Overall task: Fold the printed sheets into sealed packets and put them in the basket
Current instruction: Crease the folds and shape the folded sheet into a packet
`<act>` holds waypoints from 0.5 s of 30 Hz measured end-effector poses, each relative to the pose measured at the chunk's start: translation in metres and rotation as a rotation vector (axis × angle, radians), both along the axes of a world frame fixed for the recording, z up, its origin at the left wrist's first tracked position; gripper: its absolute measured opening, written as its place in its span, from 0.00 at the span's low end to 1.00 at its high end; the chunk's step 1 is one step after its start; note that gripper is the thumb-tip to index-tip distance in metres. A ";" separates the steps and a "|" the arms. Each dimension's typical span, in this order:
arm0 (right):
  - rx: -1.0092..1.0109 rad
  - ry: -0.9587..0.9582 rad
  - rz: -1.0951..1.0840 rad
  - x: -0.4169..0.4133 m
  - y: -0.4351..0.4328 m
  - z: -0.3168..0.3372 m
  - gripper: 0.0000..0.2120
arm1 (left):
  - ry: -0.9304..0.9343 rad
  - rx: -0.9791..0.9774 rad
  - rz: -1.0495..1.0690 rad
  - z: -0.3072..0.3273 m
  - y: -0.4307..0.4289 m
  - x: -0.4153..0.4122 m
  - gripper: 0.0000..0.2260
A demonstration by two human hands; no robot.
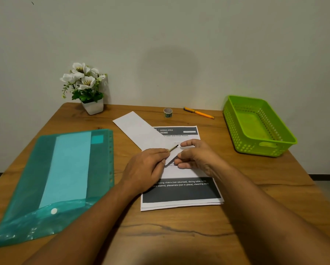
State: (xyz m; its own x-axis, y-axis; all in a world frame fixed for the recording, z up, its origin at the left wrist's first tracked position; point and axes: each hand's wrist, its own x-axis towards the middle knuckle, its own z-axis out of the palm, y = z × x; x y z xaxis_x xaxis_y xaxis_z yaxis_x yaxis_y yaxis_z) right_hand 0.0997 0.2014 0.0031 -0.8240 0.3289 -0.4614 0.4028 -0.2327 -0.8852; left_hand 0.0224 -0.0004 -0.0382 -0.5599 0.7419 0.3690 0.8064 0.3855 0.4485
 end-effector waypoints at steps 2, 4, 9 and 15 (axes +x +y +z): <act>0.004 0.024 -0.016 -0.001 -0.003 0.001 0.19 | -0.001 0.007 -0.006 0.001 0.000 0.000 0.17; 0.015 0.040 -0.022 -0.005 -0.007 0.001 0.17 | 0.004 0.015 -0.023 0.002 -0.001 0.002 0.18; 0.084 0.009 0.006 -0.016 -0.013 -0.002 0.08 | 0.001 0.045 -0.039 0.003 -0.001 0.004 0.18; 0.175 -0.022 0.008 -0.020 -0.020 -0.006 0.04 | 0.010 0.069 -0.075 0.003 -0.002 0.005 0.19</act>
State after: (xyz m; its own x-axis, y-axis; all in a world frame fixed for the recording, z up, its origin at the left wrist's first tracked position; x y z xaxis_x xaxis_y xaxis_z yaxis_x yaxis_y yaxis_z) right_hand 0.0796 0.1812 -0.0029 -0.8171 0.3993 -0.4158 0.4241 -0.0722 -0.9027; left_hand 0.0272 -0.0027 -0.0348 -0.5000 0.7542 0.4255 0.8361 0.2926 0.4639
